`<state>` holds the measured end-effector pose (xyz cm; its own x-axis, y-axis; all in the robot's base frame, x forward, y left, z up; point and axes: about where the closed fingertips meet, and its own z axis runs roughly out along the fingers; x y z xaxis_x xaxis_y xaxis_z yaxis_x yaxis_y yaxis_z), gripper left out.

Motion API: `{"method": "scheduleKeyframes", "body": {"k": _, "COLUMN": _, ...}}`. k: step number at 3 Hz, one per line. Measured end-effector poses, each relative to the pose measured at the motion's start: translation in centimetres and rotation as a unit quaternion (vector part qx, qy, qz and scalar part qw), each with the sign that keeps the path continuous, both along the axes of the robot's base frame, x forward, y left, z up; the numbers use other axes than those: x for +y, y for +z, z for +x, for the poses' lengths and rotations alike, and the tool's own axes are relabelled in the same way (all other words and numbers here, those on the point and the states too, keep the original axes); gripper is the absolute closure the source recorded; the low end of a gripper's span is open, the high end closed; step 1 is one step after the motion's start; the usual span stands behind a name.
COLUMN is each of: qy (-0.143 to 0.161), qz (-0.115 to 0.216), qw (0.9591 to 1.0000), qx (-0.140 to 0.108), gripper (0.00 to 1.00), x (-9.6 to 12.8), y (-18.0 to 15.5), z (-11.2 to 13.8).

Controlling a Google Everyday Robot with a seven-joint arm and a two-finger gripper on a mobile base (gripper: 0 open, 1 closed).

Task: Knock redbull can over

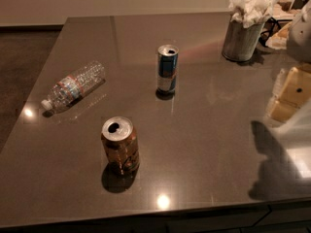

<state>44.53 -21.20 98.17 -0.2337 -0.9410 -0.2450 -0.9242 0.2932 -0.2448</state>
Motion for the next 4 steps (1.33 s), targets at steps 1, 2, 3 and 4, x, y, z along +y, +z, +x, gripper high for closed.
{"method": "scheduleKeyframes", "body": {"k": 1, "qy": -0.016, "qz": 0.055, "qw": 0.9982, "qx": -0.017, "gripper": 0.0, "x": 1.6, "y": 0.7, "z": 2.6}}
{"method": "scheduleKeyframes", "body": {"k": 2, "qy": -0.026, "qz": 0.115, "qw": 0.9925, "qx": -0.033, "gripper": 0.0, "x": 3.6, "y": 1.3, "z": 5.9}}
{"method": "scheduleKeyframes", "body": {"k": 3, "qy": -0.038, "qz": 0.164, "qw": 0.9842, "qx": -0.055, "gripper": 0.0, "x": 5.6, "y": 1.6, "z": 9.0}}
{"method": "scheduleKeyframes", "body": {"k": 4, "qy": -0.048, "qz": 0.201, "qw": 0.9762, "qx": -0.067, "gripper": 0.0, "x": 7.5, "y": 1.2, "z": 11.6}}
